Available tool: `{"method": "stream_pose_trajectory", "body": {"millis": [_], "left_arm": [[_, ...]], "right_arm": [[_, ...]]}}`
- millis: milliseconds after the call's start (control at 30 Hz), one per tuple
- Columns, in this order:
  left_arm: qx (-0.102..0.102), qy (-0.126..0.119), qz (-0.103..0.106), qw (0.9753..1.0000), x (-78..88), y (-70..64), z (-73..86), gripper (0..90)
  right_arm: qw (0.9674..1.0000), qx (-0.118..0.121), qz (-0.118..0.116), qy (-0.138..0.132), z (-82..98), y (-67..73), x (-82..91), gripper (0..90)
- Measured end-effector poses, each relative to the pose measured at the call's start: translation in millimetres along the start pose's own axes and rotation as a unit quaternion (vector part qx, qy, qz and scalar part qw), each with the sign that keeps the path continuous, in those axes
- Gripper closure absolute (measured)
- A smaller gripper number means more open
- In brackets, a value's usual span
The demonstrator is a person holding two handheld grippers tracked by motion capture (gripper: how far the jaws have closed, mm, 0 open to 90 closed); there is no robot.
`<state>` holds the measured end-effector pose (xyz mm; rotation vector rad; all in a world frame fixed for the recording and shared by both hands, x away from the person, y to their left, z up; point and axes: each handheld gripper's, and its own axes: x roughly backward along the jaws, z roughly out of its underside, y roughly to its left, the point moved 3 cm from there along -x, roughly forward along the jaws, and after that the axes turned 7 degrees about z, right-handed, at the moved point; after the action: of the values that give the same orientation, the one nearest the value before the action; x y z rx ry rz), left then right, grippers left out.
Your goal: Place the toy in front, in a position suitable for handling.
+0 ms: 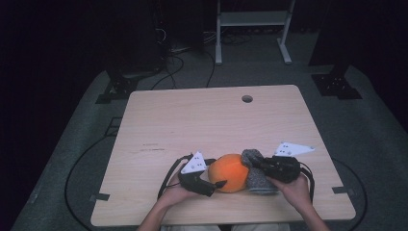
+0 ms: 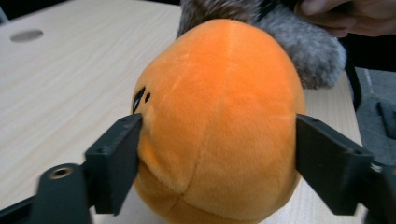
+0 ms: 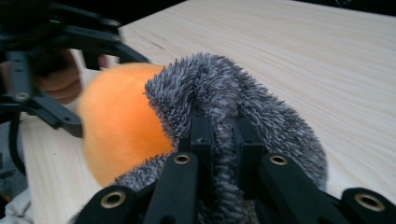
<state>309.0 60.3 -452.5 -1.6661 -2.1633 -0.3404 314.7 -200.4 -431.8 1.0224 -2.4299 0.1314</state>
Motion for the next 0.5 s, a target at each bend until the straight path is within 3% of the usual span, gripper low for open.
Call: {"method": "stream_pose_trajectory", "body": {"millis": [133,200,300,367,500], "left_arm": [[-0.017,0.005,-0.006,0.9998,-0.1,-2.7,0.0,25.8],[-0.025,0.012,-0.006,0.9996,0.3,-3.9,1.4,27.5],[-0.028,0.012,-0.006,0.9995,0.9,-4.3,3.5,28.2],[-0.03,0.013,-0.006,0.9995,1.5,-4.0,3.5,28.8],[-0.029,0.01,-0.01,0.9995,0.7,-4.2,3.0,29.8]], "right_arm": [[0.9996,-0.012,0.02,0.014,3.5,-10.1,2.7,80.9],[0.9997,-0.017,0.015,0.007,0.7,-8.5,6.8,81.0],[0.9999,-0.006,-0.001,-0.011,-6.1,-0.4,9.0,80.9],[1.0,0.007,0.007,0.001,-4.8,0.5,4.9,80.9],[0.9993,-0.002,0.029,0.022,3.1,-9.6,1.5,80.9]]}}
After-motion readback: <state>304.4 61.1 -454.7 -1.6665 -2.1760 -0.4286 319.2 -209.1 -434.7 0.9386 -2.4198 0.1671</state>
